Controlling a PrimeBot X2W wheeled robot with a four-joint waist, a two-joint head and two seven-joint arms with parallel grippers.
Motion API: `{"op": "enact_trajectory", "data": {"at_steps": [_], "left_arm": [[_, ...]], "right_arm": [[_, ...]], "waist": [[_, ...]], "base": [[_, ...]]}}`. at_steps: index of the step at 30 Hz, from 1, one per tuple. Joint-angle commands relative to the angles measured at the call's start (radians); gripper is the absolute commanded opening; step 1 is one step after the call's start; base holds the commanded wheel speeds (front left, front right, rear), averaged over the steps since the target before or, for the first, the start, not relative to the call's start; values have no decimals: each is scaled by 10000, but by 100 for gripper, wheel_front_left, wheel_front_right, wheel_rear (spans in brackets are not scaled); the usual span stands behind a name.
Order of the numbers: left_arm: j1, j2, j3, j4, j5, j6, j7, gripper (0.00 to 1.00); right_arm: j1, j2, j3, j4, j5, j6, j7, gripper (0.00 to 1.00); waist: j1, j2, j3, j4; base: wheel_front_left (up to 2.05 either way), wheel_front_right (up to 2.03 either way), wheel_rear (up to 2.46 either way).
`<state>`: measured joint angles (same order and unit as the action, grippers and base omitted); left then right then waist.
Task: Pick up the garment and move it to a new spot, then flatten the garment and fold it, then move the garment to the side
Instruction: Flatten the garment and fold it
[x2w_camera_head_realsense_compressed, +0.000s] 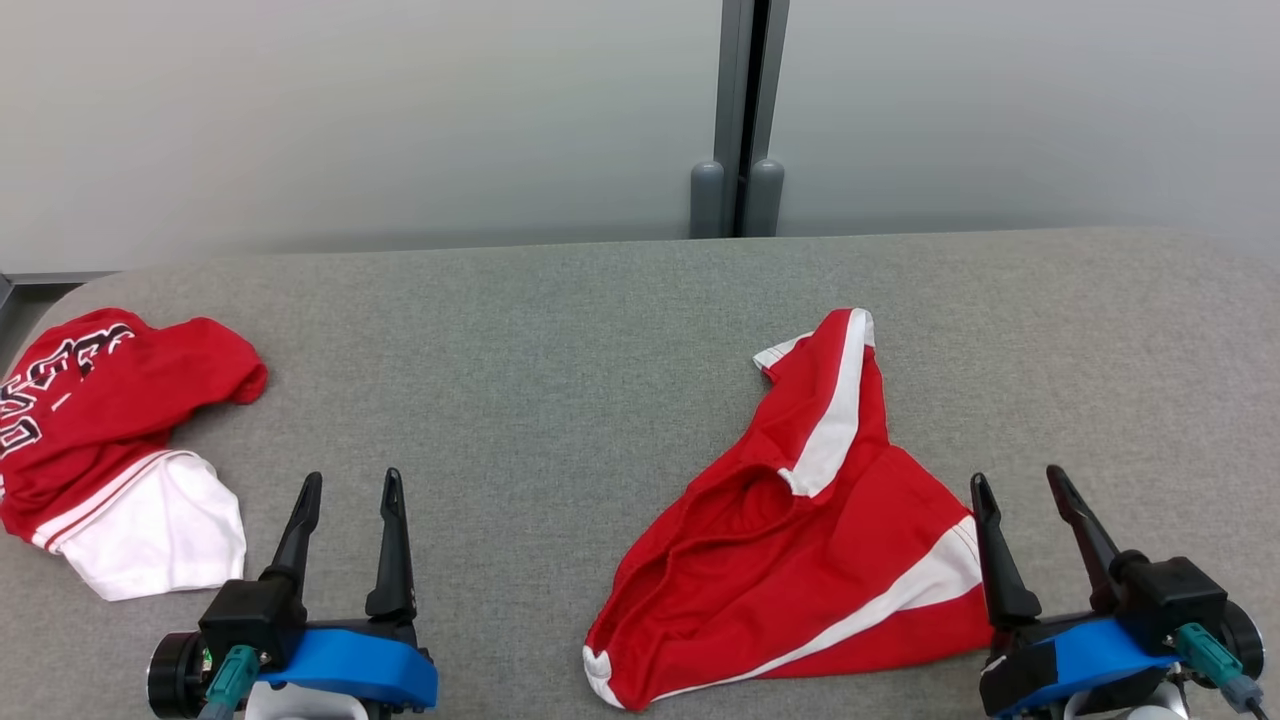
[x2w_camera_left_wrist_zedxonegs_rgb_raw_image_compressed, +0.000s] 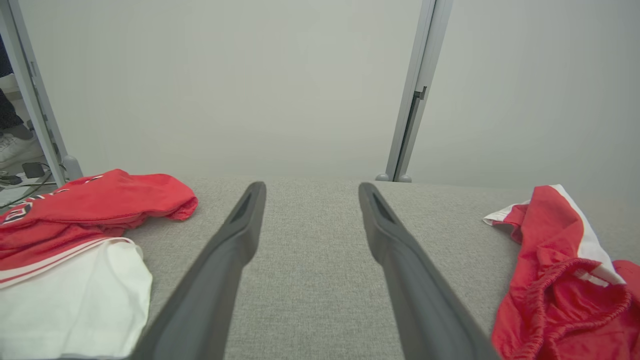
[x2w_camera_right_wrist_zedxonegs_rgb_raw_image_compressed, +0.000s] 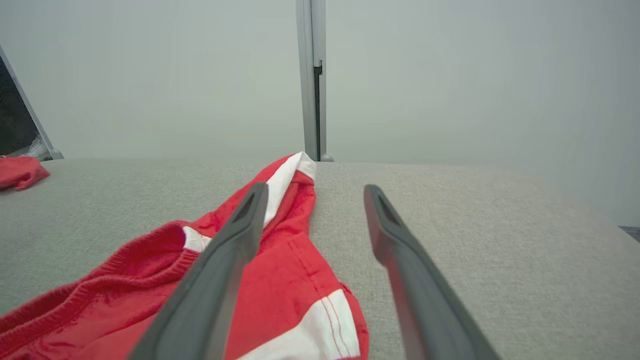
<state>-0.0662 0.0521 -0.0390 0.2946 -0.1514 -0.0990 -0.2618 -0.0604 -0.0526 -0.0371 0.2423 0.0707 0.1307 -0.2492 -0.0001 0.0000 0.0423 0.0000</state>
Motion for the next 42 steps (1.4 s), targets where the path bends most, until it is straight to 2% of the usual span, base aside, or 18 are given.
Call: {"op": "enact_trajectory", "data": {"at_steps": [1, 6, 10, 19, 23, 27, 36, 42], "left_arm": [[37, 16, 50, 13, 42, -40, -48, 100], [37, 67, -8, -26, 185, -76, -48, 100], [-251, 67, -575, -110, 454, -165, -48, 100], [-951, 55, -3203, 206, 624, -330, 121, 100], [-1162, 318, -4478, 501, 257, -314, 398, 100], [-1258, 602, -5309, 929, -79, -314, 615, 100], [-1015, 1235, -6222, 1921, -609, -316, 851, 100], [-1142, 1352, -6467, 2521, -878, -316, 850, 100]], "right_arm": [[106, 10, -4, -113, -81, 2, -69, 100], [247, 22, 142, -375, 185, 2, -113, 100], [256, 24, 126, -330, 197, 2, -134, 100], [149, 21, 328, -121, 279, 2, -146, 100], [88, 19, 342, -47, 297, 2, -152, 100], [-40, 19, 358, 35, 339, 2, -149, 100], [-180, 20, 238, 169, 370, 2, -159, 100], [-256, 20, 242, 256, 403, 2, -167, 100]], "waist": [[1, 0, -16, 10], [1, 0, -62, 52], [1, 0, -43, 124], [1, 0, 15, 38], [1, 0, 130, -81], [1, 0, 291, -231], [1, 0, 576, -399], [1, 0, 656, -444]], "base": [[0, 0, 0], [0, 0, 0], [0, 0, 0], [0, 0, 0], [0, 0, 0], [0, 0, 0], [0, 0, 0], [0, 0, 0]]}}
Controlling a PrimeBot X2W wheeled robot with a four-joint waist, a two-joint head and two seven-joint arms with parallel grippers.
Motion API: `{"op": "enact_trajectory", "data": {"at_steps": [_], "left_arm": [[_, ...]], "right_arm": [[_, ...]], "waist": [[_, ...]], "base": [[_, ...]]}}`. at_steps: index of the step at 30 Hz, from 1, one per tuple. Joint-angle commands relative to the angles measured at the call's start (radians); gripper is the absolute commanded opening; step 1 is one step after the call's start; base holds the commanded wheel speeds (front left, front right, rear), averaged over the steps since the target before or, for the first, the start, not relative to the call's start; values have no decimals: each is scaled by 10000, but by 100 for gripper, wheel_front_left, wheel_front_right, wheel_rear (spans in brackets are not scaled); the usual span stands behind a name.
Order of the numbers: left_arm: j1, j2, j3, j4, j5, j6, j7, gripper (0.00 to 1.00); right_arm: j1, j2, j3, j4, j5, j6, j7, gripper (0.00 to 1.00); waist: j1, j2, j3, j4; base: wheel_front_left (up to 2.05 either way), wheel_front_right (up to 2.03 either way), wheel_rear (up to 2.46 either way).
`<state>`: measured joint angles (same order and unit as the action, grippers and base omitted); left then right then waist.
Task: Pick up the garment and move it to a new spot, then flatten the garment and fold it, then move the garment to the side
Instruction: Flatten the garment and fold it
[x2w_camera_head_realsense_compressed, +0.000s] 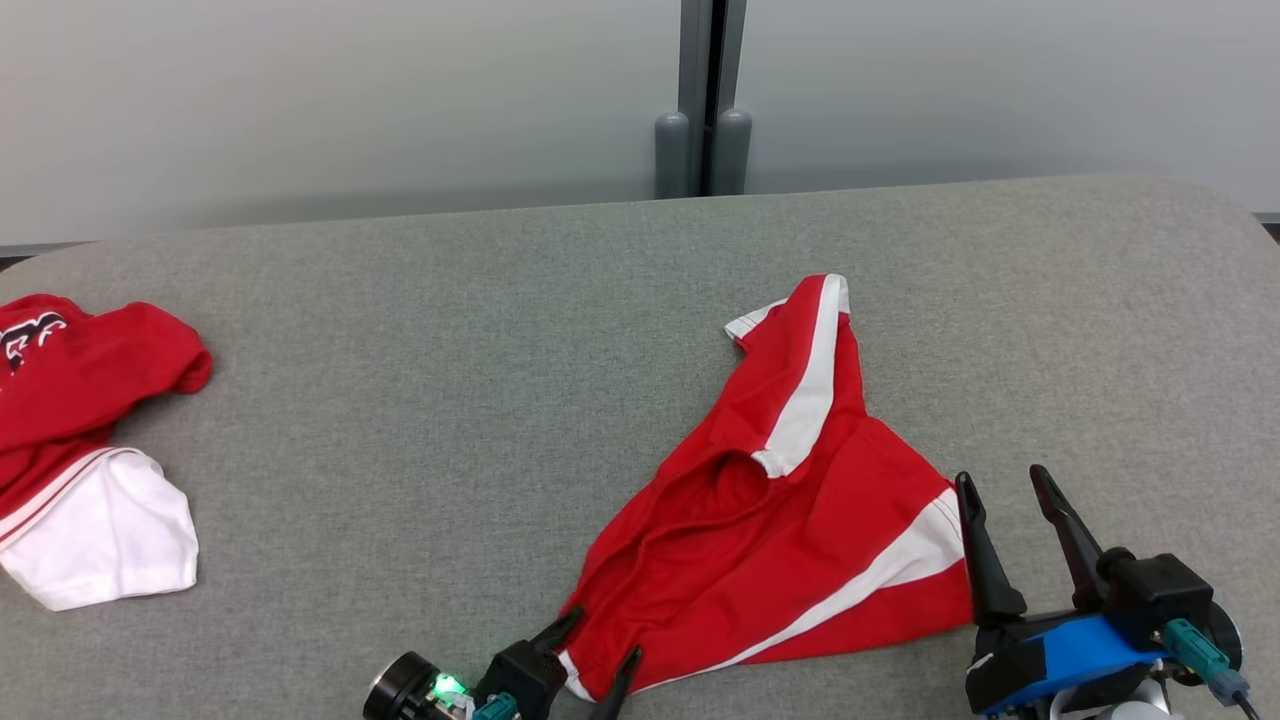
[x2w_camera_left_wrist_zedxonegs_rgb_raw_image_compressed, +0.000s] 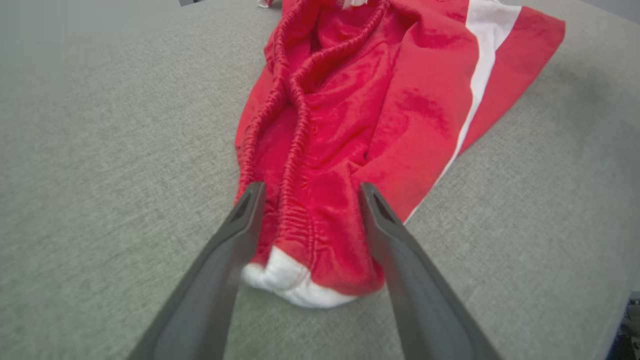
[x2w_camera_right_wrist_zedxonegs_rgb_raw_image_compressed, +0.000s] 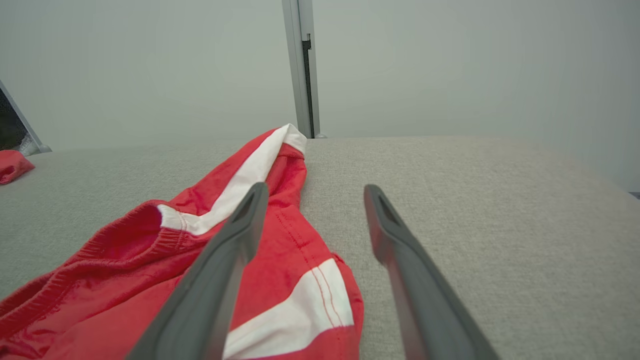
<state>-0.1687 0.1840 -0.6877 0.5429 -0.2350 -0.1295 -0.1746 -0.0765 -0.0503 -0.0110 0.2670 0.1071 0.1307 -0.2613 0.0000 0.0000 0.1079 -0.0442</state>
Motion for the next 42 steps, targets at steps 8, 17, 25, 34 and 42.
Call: {"op": "enact_trajectory", "data": {"at_steps": [8, 17, 25, 34, 42], "left_arm": [[-562, -179, -29, 1010, -379, -11, 49, 38], [-1019, -322, 579, 922, -1377, 116, -610, 0], [-607, 68, 1482, 758, -1900, 533, -839, 0], [222, 346, 2155, 494, -2257, 866, -909, 84], [492, 74, 2804, -978, -1848, 1033, -918, 100]], "right_arm": [[-226, -3, -24, 78, 59, 2, -53, 100], [66, -4, -194, 161, 67, 2, -48, 100], [68, -6, -216, 343, -35, 3, -47, 100], [108, -6, -230, 626, -67, 2, -47, 100], [159, -6, -98, 782, -27, 3, -47, 100]], "waist": [[0, 0, 41, -88], [0, 0, -154, 311], [0, 0, -267, 675], [0, 0, -298, 887], [0, 0, -543, 924]], "base": [[0, 0, 0], [0, 0, 0], [0, 0, 0], [0, 0, 0], [0, 0, 0]]}}
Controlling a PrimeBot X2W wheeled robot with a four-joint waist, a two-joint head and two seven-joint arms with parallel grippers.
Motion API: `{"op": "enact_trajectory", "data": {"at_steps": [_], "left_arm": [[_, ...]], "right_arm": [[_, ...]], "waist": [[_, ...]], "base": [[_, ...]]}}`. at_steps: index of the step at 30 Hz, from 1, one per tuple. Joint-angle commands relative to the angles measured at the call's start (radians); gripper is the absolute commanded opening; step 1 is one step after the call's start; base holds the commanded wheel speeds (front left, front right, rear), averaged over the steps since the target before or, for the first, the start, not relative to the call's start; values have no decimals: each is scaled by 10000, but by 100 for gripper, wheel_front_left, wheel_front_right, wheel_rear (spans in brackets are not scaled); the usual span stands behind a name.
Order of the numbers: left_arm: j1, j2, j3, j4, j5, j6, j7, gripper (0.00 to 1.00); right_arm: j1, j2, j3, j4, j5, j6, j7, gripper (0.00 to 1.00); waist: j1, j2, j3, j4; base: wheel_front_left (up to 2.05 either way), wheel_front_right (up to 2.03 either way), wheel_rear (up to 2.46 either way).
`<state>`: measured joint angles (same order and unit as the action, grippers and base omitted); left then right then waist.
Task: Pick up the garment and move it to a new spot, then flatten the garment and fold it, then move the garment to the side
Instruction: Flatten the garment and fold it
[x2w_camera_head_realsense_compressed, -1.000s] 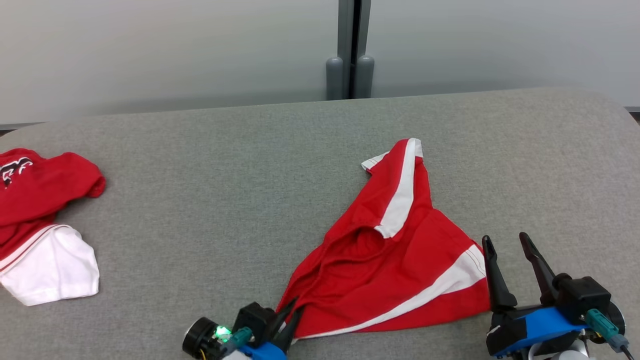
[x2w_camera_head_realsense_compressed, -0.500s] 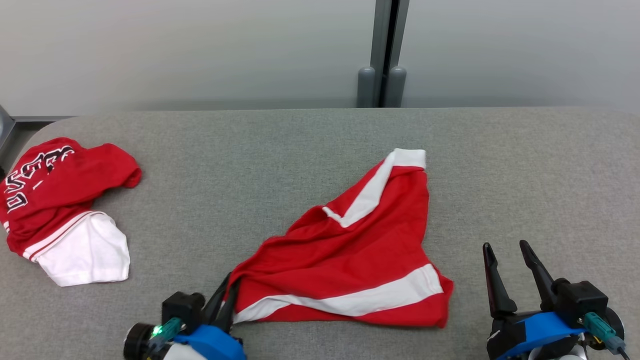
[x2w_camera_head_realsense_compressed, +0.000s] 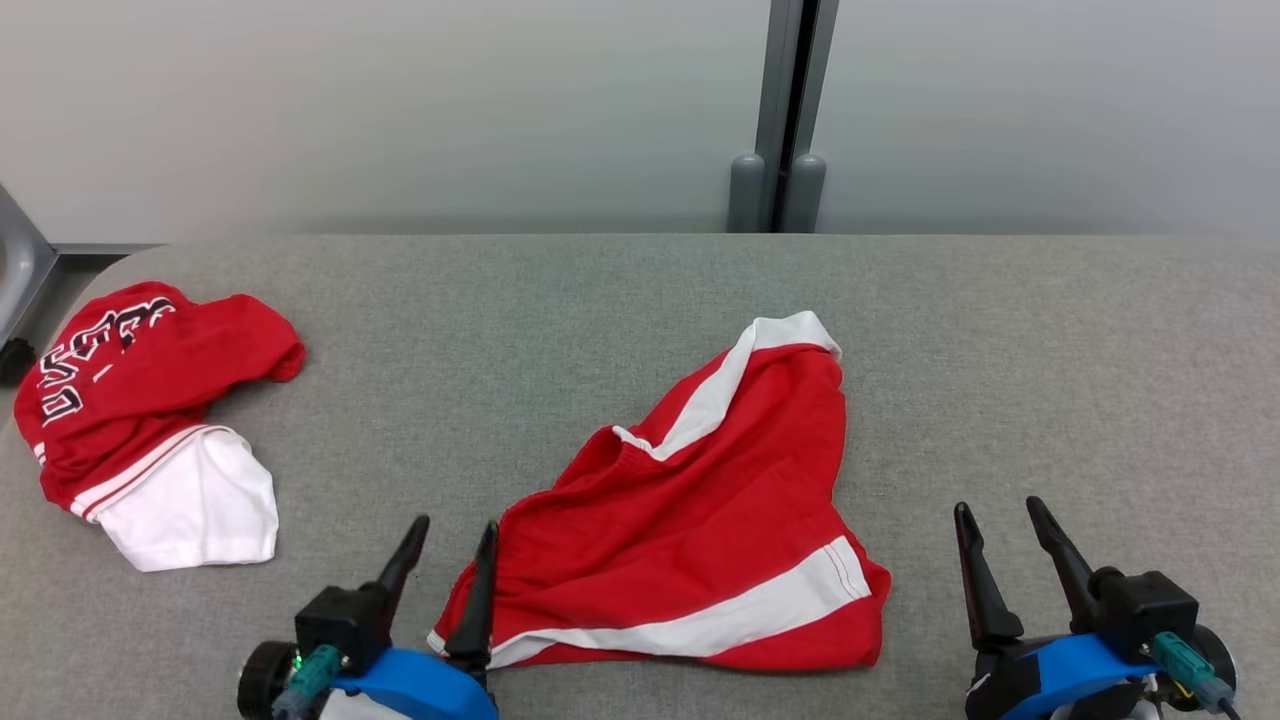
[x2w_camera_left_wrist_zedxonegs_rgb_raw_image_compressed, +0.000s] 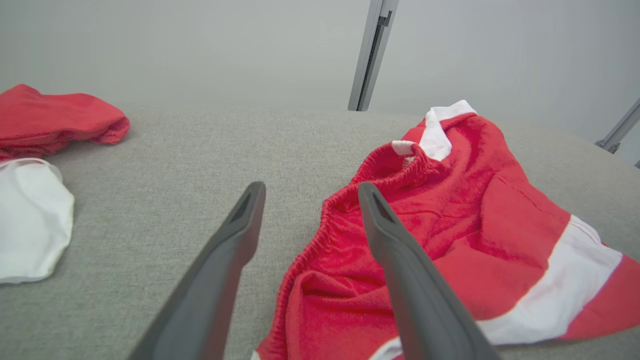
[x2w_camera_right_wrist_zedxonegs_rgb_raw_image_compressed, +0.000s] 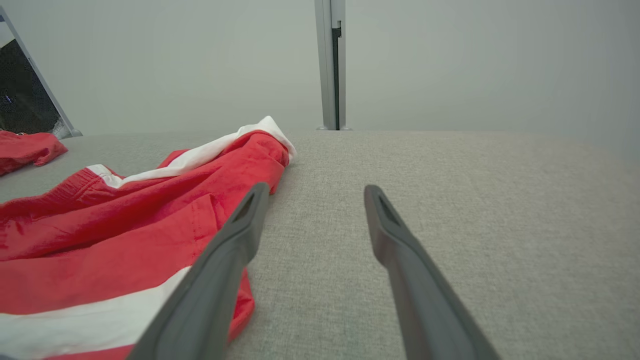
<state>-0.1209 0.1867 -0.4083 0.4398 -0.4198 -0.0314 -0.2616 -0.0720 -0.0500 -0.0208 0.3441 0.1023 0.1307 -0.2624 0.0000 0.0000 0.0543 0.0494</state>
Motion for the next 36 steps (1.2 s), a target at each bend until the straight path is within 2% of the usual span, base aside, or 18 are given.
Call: {"op": "enact_trajectory", "data": {"at_steps": [1, 10, 15, 21, 28, 36], "left_arm": [[62, 21, 147, -172, 74, 77, -45, 100], [453, -118, 1731, -1881, 1011, 256, -47, 100], [768, -118, 2633, -2245, 1403, 337, -46, 100], [1054, -207, 3422, -2352, 1710, 160, -48, 100], [1185, -559, 3673, -2430, 2107, -25, -47, 100], [866, -849, 3761, -2270, 2353, -322, -47, 100]], "right_arm": [[115, -10, 24, 24, 20, 2, -36, 100], [201, -9, 245, 45, 81, 3, -36, 100], [240, -9, 297, 100, 100, 3, -36, 100], [260, -9, 495, 243, 53, 3, -36, 100], [-193, -11, 1279, 409, 21, 3, 239, 100], [-936, -335, 2402, 1021, 286, 2, 868, 100]], "waist": [[0, 0, -44, -21], [0, 0, -160, -84], [0, 0, -150, -84], [0, 0, -178, -44], [0, 0, -135, 16], [0, 0, 125, 222]], "base": [[0, 0, 0], [0, 0, 0], [0, 0, 0], [0, 0, 0], [0, 0, 0], [0, 0, 0]]}}
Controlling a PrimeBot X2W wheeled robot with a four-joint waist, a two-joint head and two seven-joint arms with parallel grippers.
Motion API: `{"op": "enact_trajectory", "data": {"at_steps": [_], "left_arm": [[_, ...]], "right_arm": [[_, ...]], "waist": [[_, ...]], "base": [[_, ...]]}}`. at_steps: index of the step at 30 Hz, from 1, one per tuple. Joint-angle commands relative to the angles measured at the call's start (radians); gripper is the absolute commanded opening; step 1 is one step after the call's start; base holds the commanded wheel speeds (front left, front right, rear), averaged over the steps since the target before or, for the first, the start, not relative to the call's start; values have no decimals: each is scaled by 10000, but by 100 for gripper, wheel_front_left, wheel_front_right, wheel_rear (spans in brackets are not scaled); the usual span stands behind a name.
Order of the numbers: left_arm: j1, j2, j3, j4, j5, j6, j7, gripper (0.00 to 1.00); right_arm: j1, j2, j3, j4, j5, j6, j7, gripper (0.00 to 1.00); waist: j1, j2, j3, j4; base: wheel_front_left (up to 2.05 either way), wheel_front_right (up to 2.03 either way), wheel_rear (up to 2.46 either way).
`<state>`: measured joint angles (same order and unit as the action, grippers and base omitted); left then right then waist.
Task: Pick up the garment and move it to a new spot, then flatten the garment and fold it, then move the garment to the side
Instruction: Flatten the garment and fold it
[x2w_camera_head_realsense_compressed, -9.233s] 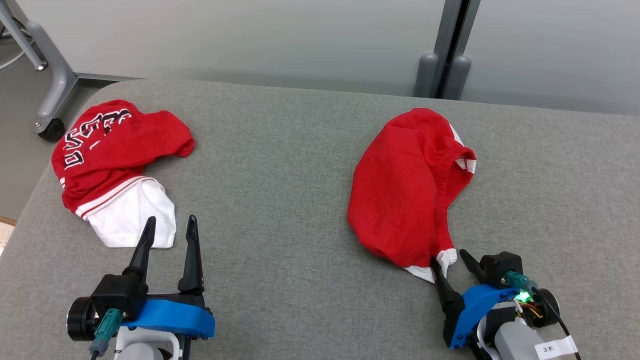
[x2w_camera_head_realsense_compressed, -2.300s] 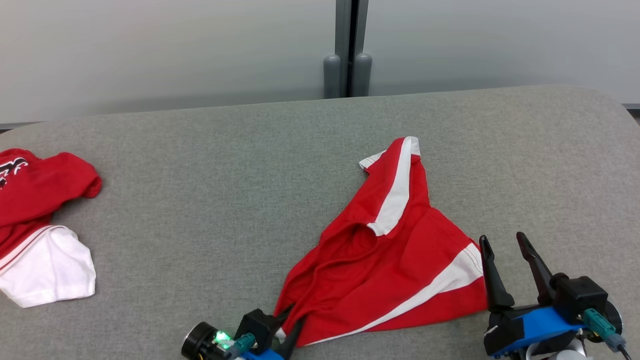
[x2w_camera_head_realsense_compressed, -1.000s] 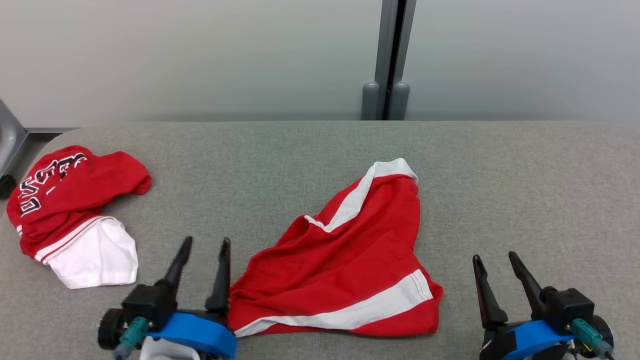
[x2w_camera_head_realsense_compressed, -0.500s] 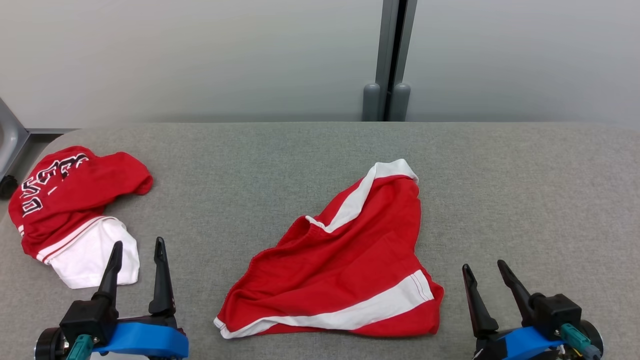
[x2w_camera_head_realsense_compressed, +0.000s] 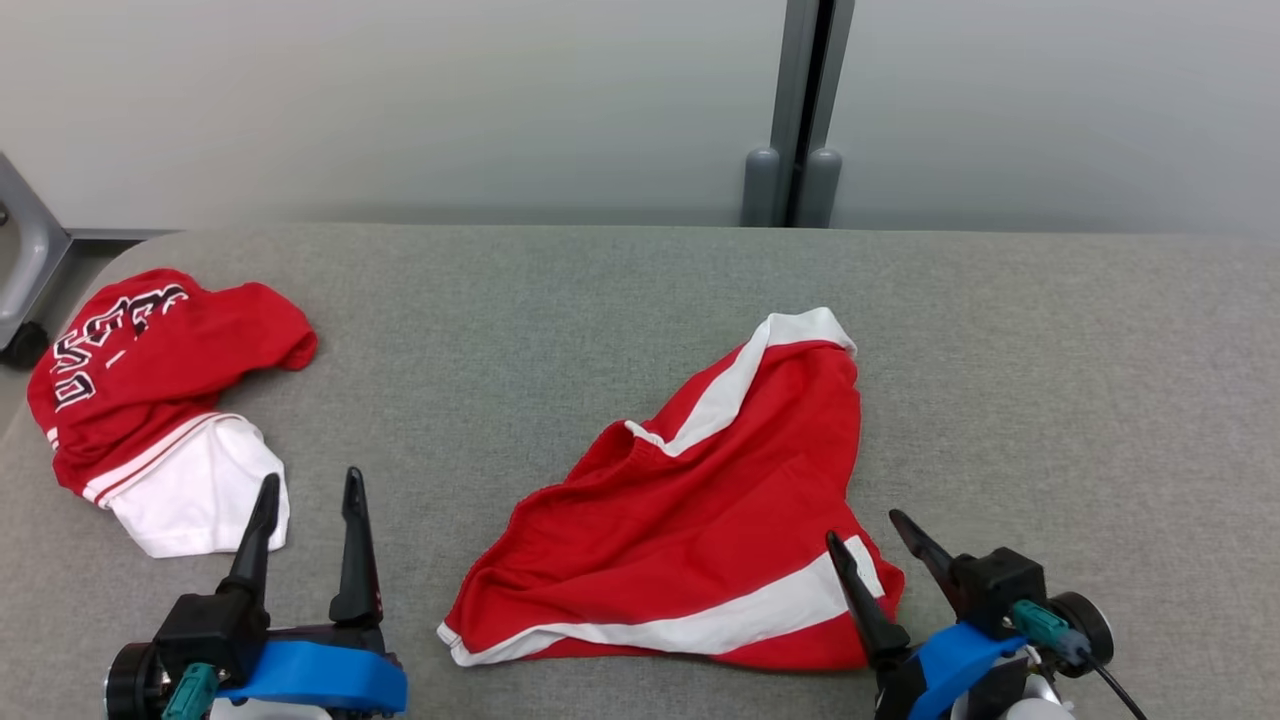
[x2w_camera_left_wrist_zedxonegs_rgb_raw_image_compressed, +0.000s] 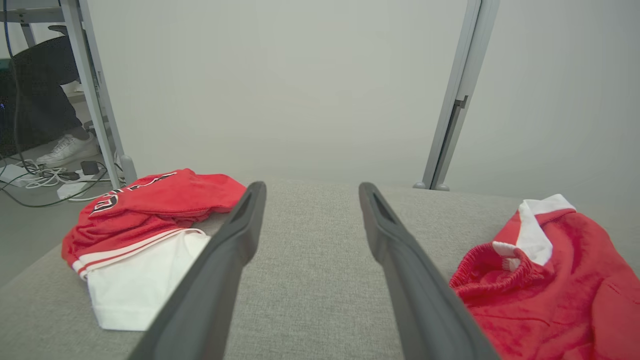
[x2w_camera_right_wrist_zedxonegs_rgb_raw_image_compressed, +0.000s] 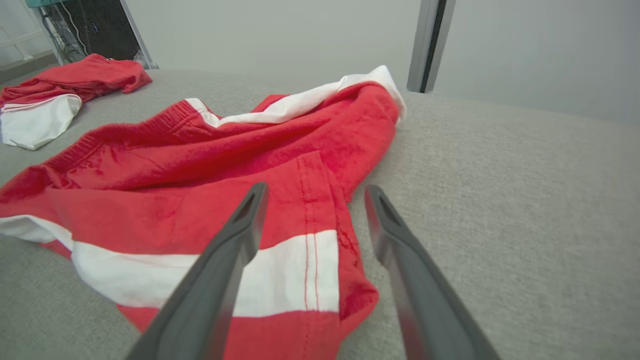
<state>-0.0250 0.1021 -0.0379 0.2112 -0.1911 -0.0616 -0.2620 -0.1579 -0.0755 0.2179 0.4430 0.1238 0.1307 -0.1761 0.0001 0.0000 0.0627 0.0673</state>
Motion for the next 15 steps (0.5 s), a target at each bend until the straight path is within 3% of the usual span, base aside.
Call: {"op": "enact_trajectory", "data": {"at_steps": [1, 15], "left_arm": [[-124, -26, 65, 31, 89, -57, -43, 100], [-367, -290, 254, 257, 321, -360, -45, 100]], "right_arm": [[-173, -117, 118, 176, 110, 2, 90, 100], [-1099, -402, 1024, 2123, 1043, 2, 104, 100]], "waist": [[-1, 0, 80, 82], [-1, 0, 390, 563]], "base": [[0, 0, 0], [0, 0, 0]]}}
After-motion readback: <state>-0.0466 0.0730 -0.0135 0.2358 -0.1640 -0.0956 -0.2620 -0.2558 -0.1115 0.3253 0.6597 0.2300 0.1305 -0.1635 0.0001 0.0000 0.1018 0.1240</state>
